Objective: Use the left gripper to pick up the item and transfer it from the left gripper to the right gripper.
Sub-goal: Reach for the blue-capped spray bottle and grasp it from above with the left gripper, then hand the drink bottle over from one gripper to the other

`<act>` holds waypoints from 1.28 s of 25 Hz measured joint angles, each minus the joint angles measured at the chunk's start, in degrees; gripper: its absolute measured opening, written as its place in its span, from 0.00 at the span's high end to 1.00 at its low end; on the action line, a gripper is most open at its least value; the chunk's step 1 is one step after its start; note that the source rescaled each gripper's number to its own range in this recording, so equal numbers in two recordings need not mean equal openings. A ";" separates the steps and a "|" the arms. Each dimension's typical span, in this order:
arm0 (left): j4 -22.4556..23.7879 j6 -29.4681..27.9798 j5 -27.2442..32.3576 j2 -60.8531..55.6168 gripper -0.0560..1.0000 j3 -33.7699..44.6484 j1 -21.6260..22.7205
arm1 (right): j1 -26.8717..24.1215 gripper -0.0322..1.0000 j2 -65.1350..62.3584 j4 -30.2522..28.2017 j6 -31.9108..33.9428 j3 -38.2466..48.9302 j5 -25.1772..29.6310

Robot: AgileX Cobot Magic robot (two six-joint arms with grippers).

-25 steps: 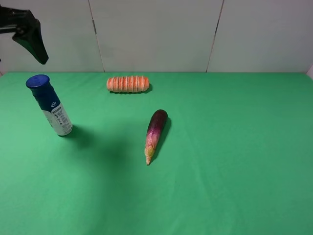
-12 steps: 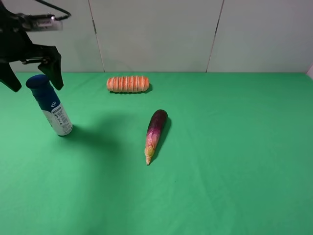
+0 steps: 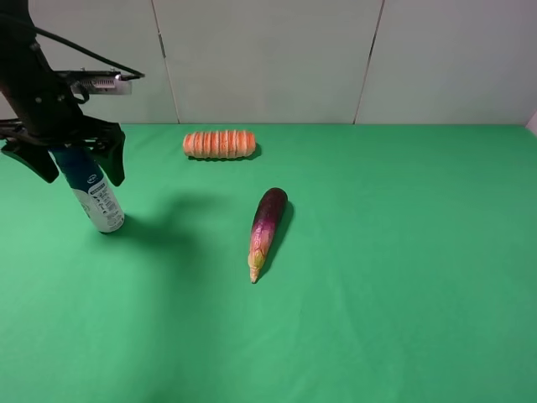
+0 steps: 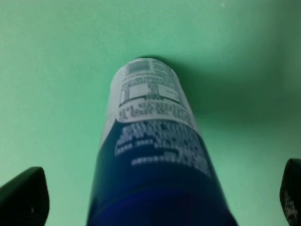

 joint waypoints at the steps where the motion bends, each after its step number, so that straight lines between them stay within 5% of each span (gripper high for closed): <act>1: 0.00 0.15 -1.19 0.00 0.00 0.46 0.00 | 0.00 0.00 0.00 0.00 0.00 0.00 0.00; 5: 0.25 0.33 -3.57 -0.71 0.00 1.78 0.00 | 0.00 0.00 0.00 0.00 0.00 0.00 0.00; 8: 0.44 0.46 -4.61 -0.87 0.10 2.04 0.00 | 0.00 0.00 0.00 0.00 0.00 0.00 -0.06; 12: 0.83 0.61 -5.59 -0.87 0.41 2.04 0.00 | 0.00 0.00 0.00 0.00 0.00 0.00 -0.06; 16: 0.83 0.69 -7.01 -0.87 0.95 2.04 0.00 | 0.00 0.00 0.00 0.00 0.00 0.00 -0.06; 27: 0.83 0.82 -8.39 -0.87 0.94 1.95 0.00 | 0.00 0.00 0.00 0.00 0.00 0.00 -0.06; 32: 0.45 0.82 -4.61 0.18 0.94 -2.68 0.00 | 0.00 0.00 0.00 0.00 0.00 0.00 -0.06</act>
